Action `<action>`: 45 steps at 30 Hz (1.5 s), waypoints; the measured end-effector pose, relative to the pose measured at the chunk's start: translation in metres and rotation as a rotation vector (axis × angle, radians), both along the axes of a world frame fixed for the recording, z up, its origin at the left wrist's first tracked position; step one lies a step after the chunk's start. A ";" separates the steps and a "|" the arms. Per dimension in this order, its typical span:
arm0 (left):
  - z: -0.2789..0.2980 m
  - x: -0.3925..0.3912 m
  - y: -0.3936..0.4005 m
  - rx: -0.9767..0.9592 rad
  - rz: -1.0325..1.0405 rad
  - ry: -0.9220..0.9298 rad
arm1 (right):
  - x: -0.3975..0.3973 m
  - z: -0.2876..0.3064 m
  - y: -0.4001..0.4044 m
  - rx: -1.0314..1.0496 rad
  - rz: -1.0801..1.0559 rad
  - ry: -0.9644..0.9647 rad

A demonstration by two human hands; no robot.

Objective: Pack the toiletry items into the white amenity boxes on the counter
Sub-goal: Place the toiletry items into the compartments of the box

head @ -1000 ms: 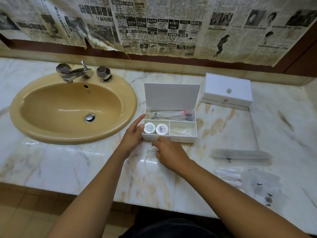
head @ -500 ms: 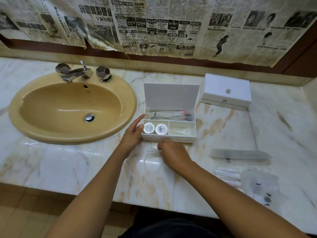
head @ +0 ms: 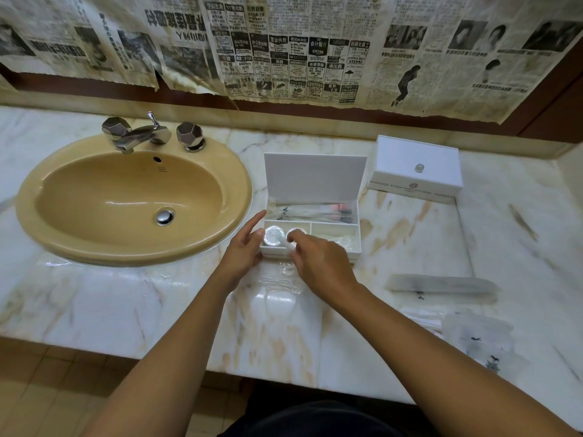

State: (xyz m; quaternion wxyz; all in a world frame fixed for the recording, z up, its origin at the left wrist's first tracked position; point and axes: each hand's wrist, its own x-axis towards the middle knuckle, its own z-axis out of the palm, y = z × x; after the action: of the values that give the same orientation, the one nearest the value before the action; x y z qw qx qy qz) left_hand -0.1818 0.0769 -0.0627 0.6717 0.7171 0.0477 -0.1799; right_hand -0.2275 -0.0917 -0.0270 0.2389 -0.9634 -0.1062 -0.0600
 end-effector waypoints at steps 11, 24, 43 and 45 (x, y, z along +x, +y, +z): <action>0.003 -0.001 0.000 0.014 -0.007 0.015 | 0.034 0.013 -0.041 -0.185 -0.251 0.171; 0.002 -0.001 0.000 0.025 -0.007 0.013 | 0.039 0.023 -0.038 -0.308 -0.177 0.582; 0.001 -0.001 0.001 0.019 -0.007 -0.002 | 0.018 0.008 -0.021 -0.114 -0.141 0.347; 0.000 -0.001 0.000 0.019 -0.005 -0.006 | 0.015 0.005 -0.022 -0.117 -0.134 0.430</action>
State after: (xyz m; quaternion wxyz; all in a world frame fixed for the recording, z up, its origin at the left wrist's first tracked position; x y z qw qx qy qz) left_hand -0.1830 0.0771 -0.0623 0.6644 0.7242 0.0455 -0.1789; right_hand -0.2123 -0.1135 -0.0224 0.1954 -0.9711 0.0078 0.1371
